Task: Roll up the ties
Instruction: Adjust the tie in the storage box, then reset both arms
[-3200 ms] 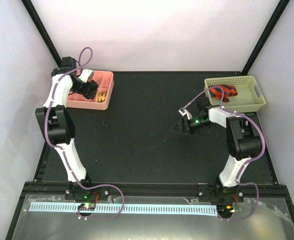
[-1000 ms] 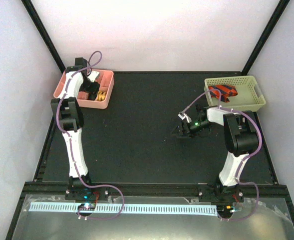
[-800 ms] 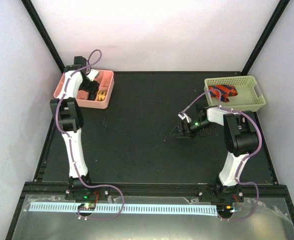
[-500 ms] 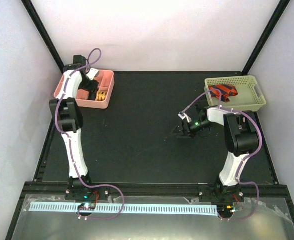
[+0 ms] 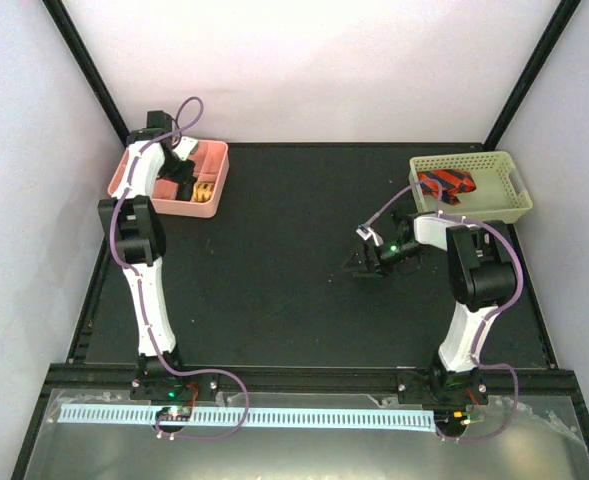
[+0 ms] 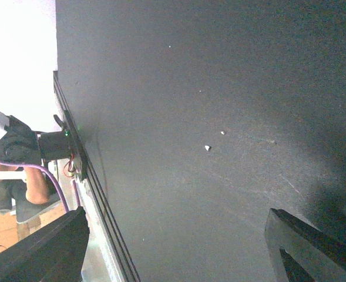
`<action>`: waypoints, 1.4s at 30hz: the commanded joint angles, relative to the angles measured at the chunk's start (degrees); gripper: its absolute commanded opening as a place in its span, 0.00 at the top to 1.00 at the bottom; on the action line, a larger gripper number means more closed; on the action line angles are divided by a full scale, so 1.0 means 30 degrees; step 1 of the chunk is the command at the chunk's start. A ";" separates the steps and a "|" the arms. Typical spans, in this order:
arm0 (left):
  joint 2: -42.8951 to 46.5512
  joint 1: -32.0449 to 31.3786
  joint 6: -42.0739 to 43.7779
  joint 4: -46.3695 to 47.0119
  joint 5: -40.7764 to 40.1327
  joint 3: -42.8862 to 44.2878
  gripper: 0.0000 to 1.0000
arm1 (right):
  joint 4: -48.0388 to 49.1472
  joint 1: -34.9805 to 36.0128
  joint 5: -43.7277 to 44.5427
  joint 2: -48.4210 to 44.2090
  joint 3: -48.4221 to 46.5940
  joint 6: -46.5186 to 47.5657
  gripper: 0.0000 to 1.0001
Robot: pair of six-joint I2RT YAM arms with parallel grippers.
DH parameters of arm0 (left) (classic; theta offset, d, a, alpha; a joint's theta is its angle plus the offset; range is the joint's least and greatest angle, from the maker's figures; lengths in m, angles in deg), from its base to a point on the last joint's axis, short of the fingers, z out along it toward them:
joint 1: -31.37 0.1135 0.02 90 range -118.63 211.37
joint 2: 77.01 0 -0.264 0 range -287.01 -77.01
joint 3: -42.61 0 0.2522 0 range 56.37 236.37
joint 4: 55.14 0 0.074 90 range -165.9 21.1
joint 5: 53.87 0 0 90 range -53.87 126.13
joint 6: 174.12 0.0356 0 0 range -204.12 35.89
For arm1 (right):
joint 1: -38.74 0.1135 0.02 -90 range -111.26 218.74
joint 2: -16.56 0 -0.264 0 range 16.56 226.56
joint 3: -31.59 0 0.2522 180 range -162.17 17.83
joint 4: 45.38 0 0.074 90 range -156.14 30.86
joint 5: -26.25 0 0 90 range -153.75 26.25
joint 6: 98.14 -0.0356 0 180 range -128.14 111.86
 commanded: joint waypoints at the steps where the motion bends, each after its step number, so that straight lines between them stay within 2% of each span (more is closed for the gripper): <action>1: 0.0243 -0.0022 0.0067 0.0911 0.0464 0.0188 0.72 | -0.0084 -0.0035 -0.0369 0.0310 -0.0412 0.0253 0.15; 8: -0.0743 -0.0037 0.0058 0.2227 0.1510 0.0237 0.81 | -0.0133 -0.0038 -0.0233 0.0439 -0.0437 0.0196 0.15; 14: -0.1331 -0.0033 -0.0109 0.2712 0.1692 0.0300 0.82 | -0.0379 -0.0036 -0.0128 0.0406 -0.0550 0.0414 0.15; 20: -0.1376 0.0007 -0.0218 0.2797 0.1658 0.0365 0.78 | -0.0880 -0.0036 -0.0125 -0.0126 -0.0950 0.0768 0.15; 22: -0.0948 -0.0002 -0.0372 0.2750 0.1831 0.0366 0.74 | -0.1270 -0.0044 -0.0053 -0.0502 -0.1280 0.1009 0.15; 24: -0.0289 -0.0002 -0.0460 0.2726 0.1843 0.0366 0.64 | -0.1583 -0.0037 0.0137 -0.1021 -0.1676 0.1221 0.15; 26: 0.0502 -0.0003 -0.0476 0.2630 0.1749 0.0366 0.49 | -0.1781 -0.0036 0.0500 -0.1635 -0.2114 0.1344 0.14; 29: 0.1925 0.0008 -0.0424 0.2423 0.1459 0.0202 0.20 | -0.2083 -0.0087 0.1127 -0.2783 -0.3021 0.1452 0.11; 30: 0.2427 0.0001 -0.0441 0.2336 0.1350 0.0191 0.07 | -0.2150 -0.0131 0.1339 -0.3179 -0.3357 0.1452 0.09; 31: 0.2904 0.0026 -0.0399 0.2208 0.1380 0.0164 0.02 | -0.2162 -0.0191 0.1599 -0.3569 -0.3688 0.1438 0.06; 33: 0.3958 0.0040 -0.0290 0.1939 0.1552 0.0126 0.01 | -0.2066 -0.0358 0.2474 -0.4449 -0.4301 0.1276 0.00; 38: 0.6839 0.0033 -0.0673 0.1851 0.2510 -0.0483 0.01 | -0.2022 -0.0826 0.4527 -0.6565 -0.6212 0.1315 0.00; 42: 0.9392 0.0027 -0.1275 0.1947 0.5153 -0.1185 0.01 | -0.1605 -0.1505 0.6170 -0.8050 -0.7433 0.0967 0.00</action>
